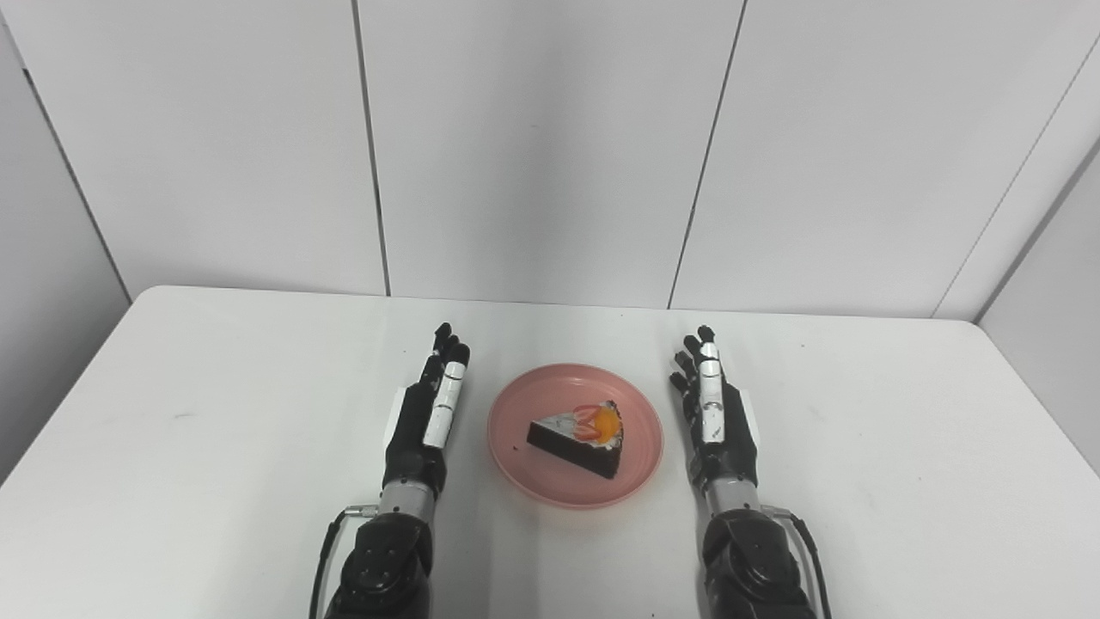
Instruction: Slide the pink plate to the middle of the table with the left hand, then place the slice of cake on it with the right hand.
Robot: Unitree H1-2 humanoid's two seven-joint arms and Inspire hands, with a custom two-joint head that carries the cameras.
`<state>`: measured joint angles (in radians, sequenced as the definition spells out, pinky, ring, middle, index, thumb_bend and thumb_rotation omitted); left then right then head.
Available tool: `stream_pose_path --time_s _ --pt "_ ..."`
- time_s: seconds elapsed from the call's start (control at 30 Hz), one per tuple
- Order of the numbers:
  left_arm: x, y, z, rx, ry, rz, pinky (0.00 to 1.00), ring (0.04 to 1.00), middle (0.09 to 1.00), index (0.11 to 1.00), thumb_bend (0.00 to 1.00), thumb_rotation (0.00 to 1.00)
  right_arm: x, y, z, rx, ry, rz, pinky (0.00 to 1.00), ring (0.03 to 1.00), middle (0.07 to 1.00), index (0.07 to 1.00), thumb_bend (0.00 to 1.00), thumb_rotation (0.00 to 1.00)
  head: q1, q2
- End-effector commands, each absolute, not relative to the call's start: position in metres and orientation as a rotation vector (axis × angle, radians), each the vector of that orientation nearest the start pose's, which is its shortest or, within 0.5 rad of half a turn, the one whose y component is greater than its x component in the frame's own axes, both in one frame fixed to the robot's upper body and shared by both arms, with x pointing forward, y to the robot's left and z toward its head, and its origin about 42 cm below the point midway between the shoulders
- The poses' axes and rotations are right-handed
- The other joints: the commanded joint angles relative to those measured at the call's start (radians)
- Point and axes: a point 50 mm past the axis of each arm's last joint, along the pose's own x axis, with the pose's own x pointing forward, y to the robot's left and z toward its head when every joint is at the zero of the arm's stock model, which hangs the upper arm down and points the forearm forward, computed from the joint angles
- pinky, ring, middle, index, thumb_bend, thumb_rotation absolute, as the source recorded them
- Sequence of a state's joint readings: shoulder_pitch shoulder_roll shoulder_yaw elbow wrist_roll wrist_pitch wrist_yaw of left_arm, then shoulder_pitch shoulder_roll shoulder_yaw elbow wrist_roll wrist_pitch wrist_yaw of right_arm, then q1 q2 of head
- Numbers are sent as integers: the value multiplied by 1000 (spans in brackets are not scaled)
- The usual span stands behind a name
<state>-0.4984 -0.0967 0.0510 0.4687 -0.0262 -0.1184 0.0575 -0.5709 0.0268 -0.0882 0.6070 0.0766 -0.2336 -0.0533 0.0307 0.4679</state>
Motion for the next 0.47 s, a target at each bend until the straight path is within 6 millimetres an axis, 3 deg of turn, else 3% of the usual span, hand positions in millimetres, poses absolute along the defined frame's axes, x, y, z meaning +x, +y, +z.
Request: stream_pose_path --time_s 0.0,0.43 --pt "430 131 141 -132 -83 -54 1000 1000 1000 1000 759 910 439 -172 124 106 -144 -7 973 956 959 997 805 1000 2 1" --pt "428 132 141 -154 -93 -45 1000 1000 1000 1000 732 917 438 -174 124 109 -139 -4 967 949 959 990 804 1000 2 4"
